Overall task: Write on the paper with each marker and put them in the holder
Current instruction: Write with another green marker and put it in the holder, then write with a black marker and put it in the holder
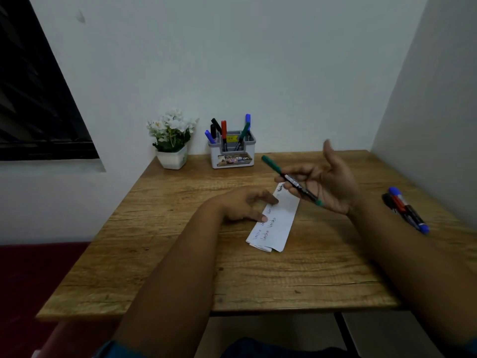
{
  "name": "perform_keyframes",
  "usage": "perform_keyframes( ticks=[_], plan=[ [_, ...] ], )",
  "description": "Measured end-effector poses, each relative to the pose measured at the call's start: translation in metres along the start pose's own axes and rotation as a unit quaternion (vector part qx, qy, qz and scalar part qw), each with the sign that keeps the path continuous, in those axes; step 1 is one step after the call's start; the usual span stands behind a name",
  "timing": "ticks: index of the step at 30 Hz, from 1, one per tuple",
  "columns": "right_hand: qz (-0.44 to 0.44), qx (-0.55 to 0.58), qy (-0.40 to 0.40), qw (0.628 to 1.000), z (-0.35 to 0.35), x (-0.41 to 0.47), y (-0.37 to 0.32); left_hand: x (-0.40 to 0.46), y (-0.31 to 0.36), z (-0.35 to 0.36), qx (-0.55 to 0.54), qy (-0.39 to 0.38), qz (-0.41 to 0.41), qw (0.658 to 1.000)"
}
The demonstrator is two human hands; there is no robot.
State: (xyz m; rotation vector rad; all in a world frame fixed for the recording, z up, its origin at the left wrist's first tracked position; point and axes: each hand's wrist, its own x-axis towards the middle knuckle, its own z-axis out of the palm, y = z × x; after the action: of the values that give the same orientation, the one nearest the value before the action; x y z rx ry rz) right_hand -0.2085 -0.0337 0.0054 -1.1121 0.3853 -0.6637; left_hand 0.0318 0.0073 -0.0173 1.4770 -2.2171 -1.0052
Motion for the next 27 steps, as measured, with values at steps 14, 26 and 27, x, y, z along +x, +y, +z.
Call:
perform_keyframes(
  ticks=[14, 26, 27],
  plan=[
    [-0.258, -0.443, 0.363, 0.779, 0.001, 0.144, -0.028, 0.021, -0.021, -0.009, 0.023, 0.005, -0.024, 0.999],
    [-0.216, -0.635, 0.255, 0.697, -0.031, 0.224, -0.022, 0.030, -0.028, -0.015, 0.118, -0.032, -0.011, 0.992],
    [-0.206, -0.646, 0.250, 0.691, -0.032, 0.224, -0.021, 0.031, -0.028, -0.015, 0.120, -0.032, -0.011, 0.992]
  ],
)
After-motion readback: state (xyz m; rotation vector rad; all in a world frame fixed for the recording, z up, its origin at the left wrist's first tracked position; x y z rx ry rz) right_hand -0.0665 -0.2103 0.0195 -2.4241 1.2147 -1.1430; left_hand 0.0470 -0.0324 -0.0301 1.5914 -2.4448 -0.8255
